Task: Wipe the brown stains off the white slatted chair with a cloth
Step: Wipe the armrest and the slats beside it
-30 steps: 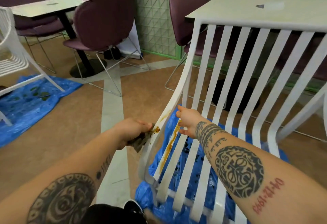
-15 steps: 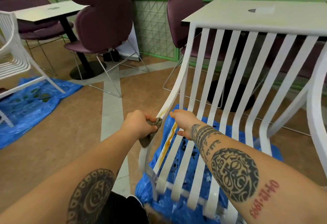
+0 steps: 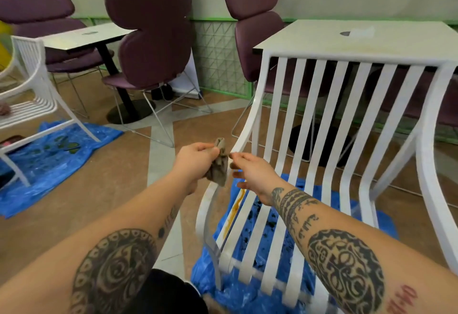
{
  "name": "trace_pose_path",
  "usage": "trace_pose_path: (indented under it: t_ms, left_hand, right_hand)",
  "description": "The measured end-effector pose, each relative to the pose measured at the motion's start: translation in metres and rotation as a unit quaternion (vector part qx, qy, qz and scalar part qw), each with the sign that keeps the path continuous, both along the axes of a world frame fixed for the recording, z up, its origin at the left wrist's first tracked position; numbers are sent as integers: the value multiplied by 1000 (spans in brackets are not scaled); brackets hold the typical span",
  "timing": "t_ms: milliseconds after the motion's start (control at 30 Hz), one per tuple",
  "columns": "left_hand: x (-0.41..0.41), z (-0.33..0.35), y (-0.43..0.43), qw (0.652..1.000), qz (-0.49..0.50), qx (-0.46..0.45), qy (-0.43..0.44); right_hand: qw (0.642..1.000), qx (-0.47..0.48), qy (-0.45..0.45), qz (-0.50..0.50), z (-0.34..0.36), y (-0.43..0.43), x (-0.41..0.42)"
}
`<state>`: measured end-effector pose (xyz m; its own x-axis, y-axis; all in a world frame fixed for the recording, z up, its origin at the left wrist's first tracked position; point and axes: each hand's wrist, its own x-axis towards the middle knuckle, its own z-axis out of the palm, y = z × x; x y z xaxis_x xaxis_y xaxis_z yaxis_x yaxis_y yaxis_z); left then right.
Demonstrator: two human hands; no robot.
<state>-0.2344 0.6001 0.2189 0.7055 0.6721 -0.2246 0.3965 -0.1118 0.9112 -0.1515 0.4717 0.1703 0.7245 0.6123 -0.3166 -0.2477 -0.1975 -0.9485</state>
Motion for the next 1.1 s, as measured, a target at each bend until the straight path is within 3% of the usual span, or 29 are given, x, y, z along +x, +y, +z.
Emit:
trace_pose_path:
  t_ms: [100, 200, 333, 433, 533, 600, 700, 767, 967, 1100]
  left_hand:
    - [16, 6, -20, 983, -30, -174, -58]
    - [22, 15, -24, 963, -109, -242, -38]
    - [23, 1, 1, 994, -52, -94, 23]
    - [15, -30, 21, 995, -17, -8, 102]
    - [11, -53, 27, 983, -40, -82, 157]
    - [13, -57, 26, 978, -49, -136, 149]
    - [20, -64, 34, 964, -31, -238, 111]
    - [24, -69, 42, 944, -12, -317, 93]
    - [25, -74, 57, 892, 38, -449, 31]
    - [17, -71, 59, 897, 43, -439, 20]
  right_hand:
    - [995, 94, 22, -15, 7, 5, 1]
    - [987, 122, -8, -101, 5, 8, 13]
    - [985, 47, -72, -150, -4, 3, 36]
    - [969, -67, -171, -167, -11, 6, 52]
    - [940, -166, -272, -121, -19, 26, 66]
    - [913, -214, -343, -56, -25, 41, 69]
    - [844, -279, -454, 56, -38, 56, 66]
    - [819, -297, -483, 87, -44, 55, 61]
    - [837, -233, -481, 115, -49, 35, 23]
    - [847, -216, -468, 131, -49, 29, -4]
